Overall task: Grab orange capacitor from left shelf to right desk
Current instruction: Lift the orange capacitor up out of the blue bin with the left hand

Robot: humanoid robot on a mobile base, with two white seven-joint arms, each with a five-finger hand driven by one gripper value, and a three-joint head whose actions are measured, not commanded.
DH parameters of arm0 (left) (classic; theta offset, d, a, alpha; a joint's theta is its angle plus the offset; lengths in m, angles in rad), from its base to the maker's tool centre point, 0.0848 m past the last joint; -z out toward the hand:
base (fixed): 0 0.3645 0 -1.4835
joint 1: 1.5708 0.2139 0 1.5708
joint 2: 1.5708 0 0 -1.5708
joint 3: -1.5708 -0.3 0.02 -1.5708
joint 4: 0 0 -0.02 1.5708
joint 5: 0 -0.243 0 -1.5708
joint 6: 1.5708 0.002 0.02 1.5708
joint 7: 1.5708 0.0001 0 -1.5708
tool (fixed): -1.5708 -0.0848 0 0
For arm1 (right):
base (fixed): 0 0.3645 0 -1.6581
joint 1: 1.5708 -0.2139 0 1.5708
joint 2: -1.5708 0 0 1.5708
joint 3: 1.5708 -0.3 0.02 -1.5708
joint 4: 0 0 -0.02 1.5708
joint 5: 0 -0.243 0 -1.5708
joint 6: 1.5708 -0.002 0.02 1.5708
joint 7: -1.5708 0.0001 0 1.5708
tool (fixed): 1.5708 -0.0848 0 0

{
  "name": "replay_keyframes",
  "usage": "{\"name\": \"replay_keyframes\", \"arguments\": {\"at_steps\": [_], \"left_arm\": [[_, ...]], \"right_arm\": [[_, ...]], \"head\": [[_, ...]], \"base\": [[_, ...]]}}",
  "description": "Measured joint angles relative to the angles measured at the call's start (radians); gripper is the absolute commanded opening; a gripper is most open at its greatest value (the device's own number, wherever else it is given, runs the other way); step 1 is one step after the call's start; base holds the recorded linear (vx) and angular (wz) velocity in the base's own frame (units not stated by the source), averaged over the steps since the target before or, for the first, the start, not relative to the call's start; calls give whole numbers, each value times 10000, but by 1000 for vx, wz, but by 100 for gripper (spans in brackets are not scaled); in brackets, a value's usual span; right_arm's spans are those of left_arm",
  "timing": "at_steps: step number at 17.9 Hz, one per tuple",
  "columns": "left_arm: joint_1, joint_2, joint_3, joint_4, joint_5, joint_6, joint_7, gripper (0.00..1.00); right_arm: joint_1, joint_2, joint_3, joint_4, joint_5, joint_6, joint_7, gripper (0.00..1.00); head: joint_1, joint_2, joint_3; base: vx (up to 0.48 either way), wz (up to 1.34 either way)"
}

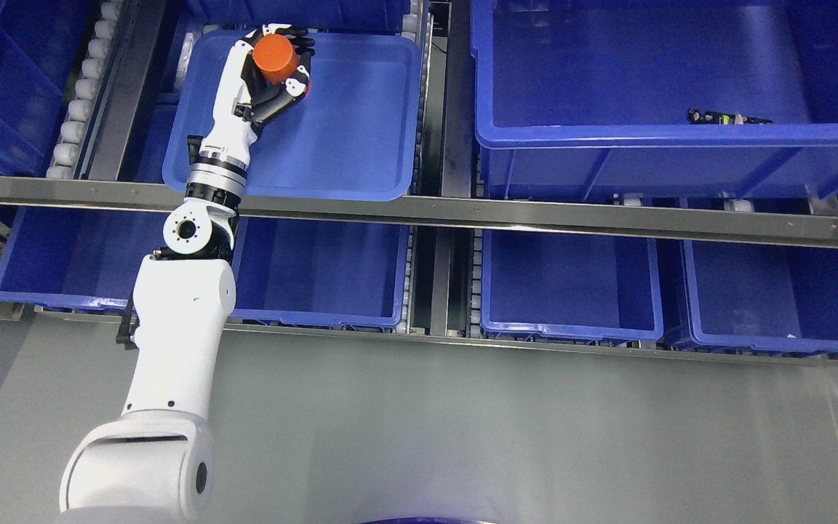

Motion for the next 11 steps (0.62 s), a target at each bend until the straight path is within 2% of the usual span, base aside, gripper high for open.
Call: {"name": "replay_keyframes", "arguments": {"at_steps": [3, 7, 11], "left_arm": [[457, -2, -70, -949, 281, 37, 63, 1], [1153, -4, -124, -2186, 488, 156, 1008, 1], [2084, -5, -178, -3327, 577, 131, 1351, 1]], "right_arm": [[0, 0, 0, 0, 0, 0, 0, 100], [0, 0, 0, 0, 0, 1, 0, 100], [0, 0, 0, 0, 0, 1, 0, 100]], "head": [[0, 0, 0], [0, 0, 0], [0, 0, 0]], "base": [[0, 0], [0, 0], [0, 0]]}}
